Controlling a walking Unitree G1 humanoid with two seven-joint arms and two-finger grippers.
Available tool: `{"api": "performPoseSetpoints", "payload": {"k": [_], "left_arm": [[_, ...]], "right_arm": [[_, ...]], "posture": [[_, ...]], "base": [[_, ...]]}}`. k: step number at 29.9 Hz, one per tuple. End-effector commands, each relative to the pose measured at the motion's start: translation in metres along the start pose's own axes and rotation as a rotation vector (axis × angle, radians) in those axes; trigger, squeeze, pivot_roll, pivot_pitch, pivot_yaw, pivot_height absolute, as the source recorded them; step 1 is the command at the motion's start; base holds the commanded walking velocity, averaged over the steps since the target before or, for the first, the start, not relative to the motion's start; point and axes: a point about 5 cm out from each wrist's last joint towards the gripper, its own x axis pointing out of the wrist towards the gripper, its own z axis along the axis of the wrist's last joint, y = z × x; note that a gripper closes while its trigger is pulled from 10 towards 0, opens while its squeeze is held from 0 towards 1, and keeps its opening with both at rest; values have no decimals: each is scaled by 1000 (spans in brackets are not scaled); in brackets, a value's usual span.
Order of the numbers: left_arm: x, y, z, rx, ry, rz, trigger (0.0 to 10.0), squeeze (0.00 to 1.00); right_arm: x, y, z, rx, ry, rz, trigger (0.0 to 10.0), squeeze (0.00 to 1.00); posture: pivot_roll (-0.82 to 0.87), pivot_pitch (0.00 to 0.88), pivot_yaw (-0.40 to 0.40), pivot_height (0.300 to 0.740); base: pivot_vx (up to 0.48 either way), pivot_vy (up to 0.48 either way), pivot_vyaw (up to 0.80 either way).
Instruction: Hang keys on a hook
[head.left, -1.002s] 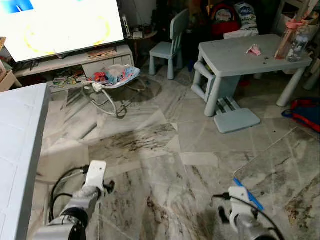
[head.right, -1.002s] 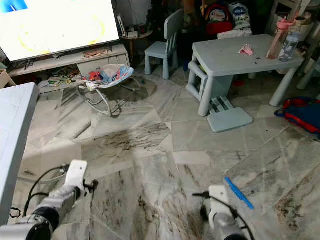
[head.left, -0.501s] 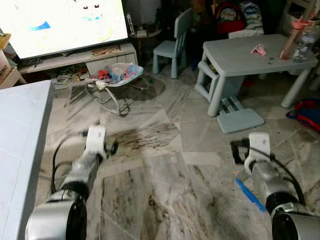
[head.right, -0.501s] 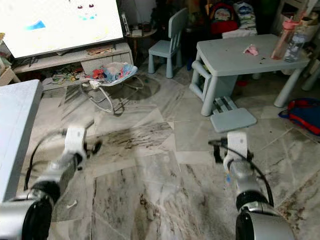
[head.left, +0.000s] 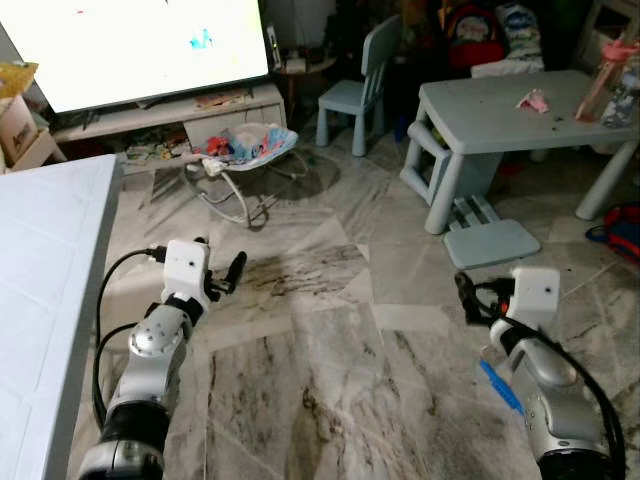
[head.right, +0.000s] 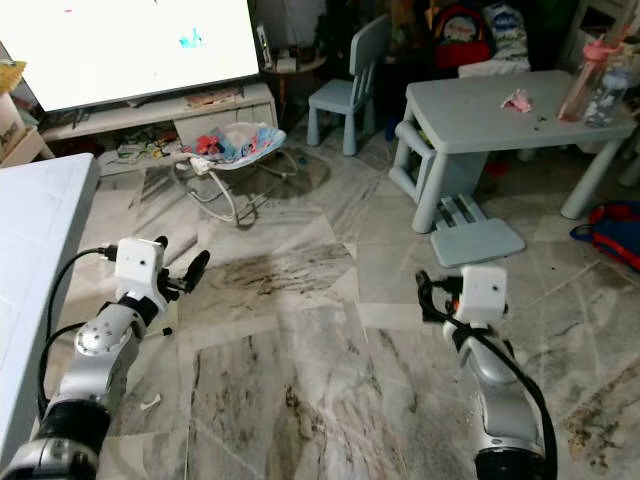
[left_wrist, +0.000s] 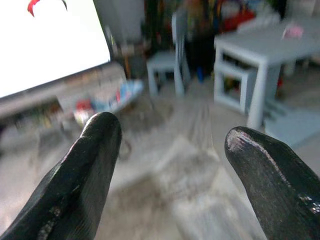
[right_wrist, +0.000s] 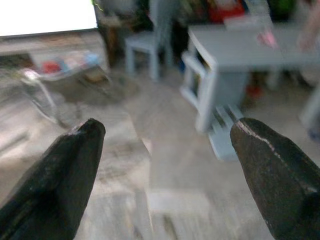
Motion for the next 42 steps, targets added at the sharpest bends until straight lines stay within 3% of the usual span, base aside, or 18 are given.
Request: {"api": "performPoseSetpoints", "payload": {"k": [1,4,7,8,9,10,12,14,18,20,21,23,29,33,38,42], "left_arm": [[-5,6,11,10,-43,29,10000,0],[-25,8,6,61,-28,33,10000,0],[-49,11,-2,62,21,85,10000,0],[-59,9,-2,54,29,98,10000,0],[-59,9,-2,54,29,98,10000,0],[-66,2,-1,43,25,76,10000,0],[-76,-7,2,46,29,45,10000,0],[-79,-5,2,23,37,71,10000,0],[-72,3,19,68,1,98,10000,0],[-67,1,26,81,-15,81,10000,0],[-62,1,32,72,-26,77,10000,0],[-57,-3,35,34,-34,42,10000,0],[-51,-8,16,3,53,-12,10000,0],[-46,0,12,-38,78,13,10000,0],[-26,21,36,-118,68,59,10000,0],[-26,20,46,-29,62,39,10000,0]], "right_arm": [[-7,9,5,2,13,52,10000,0],[-18,18,9,-44,18,105,10000,0],[-31,24,13,-83,19,104,10000,0],[-35,24,14,-52,16,71,10000,0],[-35,24,14,-52,16,71,10000,0],[-40,23,13,17,17,49,10000,0],[-50,20,15,-16,22,21,10000,0],[-56,16,13,-27,35,-11,10000,0],[-62,10,19,8,27,-70,10000,0],[-62,13,22,-21,28,-42,10000,0],[-61,11,25,-56,30,-79,10000,0],[-58,9,27,-30,46,-102,10000,0],[-53,14,31,-11,43,-80,10000,0],[-51,16,32,-9,44,-75,10000,0],[-47,20,33,5,39,-58,10000,0],[-44,23,33,10,38,-47,10000,0]], "posture": [[-116,0,107,740],[-103,0,100,740],[-96,0,84,740],[-96,0,84,740],[-96,0,84,740],[-77,0,71,740],[-76,0,72,740],[-78,0,76,740],[-88,0,93,740],[-95,0,99,740],[-97,0,98,740],[-100,0,97,740],[-110,0,91,740],[-110,0,88,740],[-92,0,79,740],[-84,0,81,740]], "base": [[0,0,0],[0,0,0],[0,0,0],[0,0,0],[0,0,0],[0,0,0],[0,0,0],[0,0,0],[0,0,0],[0,0,0],[0,0,0],[0,0,0],[0,0,0],[0,0,0],[0,0,0],[0,0,0]]}}
